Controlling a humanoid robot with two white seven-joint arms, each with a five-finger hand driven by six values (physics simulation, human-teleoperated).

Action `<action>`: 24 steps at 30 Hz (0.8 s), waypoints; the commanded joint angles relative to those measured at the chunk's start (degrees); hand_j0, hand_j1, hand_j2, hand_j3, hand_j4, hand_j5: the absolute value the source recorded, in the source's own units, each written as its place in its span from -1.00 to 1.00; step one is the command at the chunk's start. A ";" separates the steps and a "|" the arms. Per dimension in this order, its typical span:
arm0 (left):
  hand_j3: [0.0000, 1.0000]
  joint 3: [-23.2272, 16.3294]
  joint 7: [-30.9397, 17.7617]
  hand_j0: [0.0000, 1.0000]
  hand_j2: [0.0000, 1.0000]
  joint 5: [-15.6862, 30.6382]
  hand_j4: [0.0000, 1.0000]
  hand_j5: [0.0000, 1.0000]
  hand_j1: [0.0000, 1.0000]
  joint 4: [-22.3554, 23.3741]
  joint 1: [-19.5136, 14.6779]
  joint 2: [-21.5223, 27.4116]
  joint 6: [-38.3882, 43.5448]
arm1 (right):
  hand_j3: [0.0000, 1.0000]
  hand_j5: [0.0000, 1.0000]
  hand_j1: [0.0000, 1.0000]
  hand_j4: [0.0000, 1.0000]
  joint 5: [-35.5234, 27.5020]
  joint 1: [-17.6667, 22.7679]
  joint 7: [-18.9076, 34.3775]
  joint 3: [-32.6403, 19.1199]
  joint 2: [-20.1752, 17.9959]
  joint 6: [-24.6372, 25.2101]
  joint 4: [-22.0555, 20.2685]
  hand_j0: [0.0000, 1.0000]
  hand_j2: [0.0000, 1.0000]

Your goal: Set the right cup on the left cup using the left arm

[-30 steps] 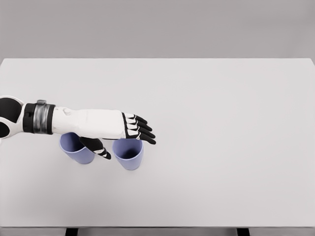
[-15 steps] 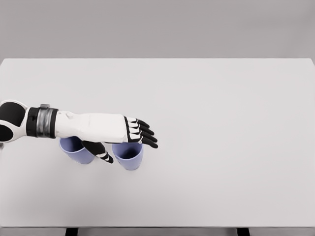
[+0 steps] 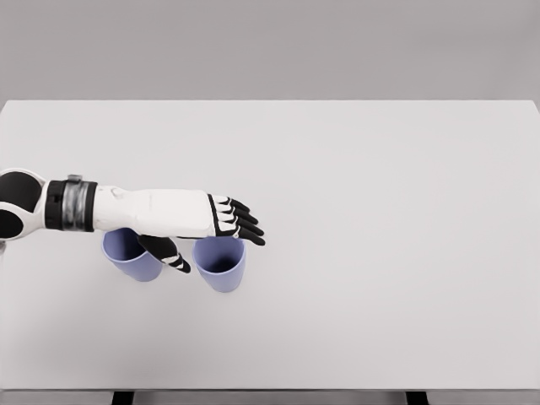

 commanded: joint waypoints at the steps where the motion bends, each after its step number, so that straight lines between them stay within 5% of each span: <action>1: 1.00 0.04 0.02 1.00 1.00 -0.02 1.00 1.00 1.00 0.28 0.00 -0.16 0.15 | 1.00 1.00 1.00 1.00 0.03 0.00 0.02 -0.01 0.00 -0.01 0.00 1.00 1.00; 13: 1.00 -0.13 0.02 1.00 1.00 -2.04 1.00 1.00 1.00 1.69 1.41 -2.01 0.15 | 1.00 1.00 1.00 1.00 0.03 0.00 0.02 -0.01 0.00 -0.01 0.00 1.00 1.00; 19: 0.18 -0.13 0.02 0.18 0.18 -2.57 0.18 0.18 0.18 1.86 1.85 -2.01 0.15 | 1.00 1.00 1.00 1.00 0.03 0.00 0.02 -0.01 0.00 -0.01 0.00 1.00 1.00; 24: 0.09 -0.05 0.02 0.09 0.09 -2.40 0.09 0.09 0.09 1.86 1.85 -1.74 0.15 | 1.00 1.00 1.00 1.00 0.03 0.09 0.02 -0.01 0.00 -0.01 0.00 1.00 1.00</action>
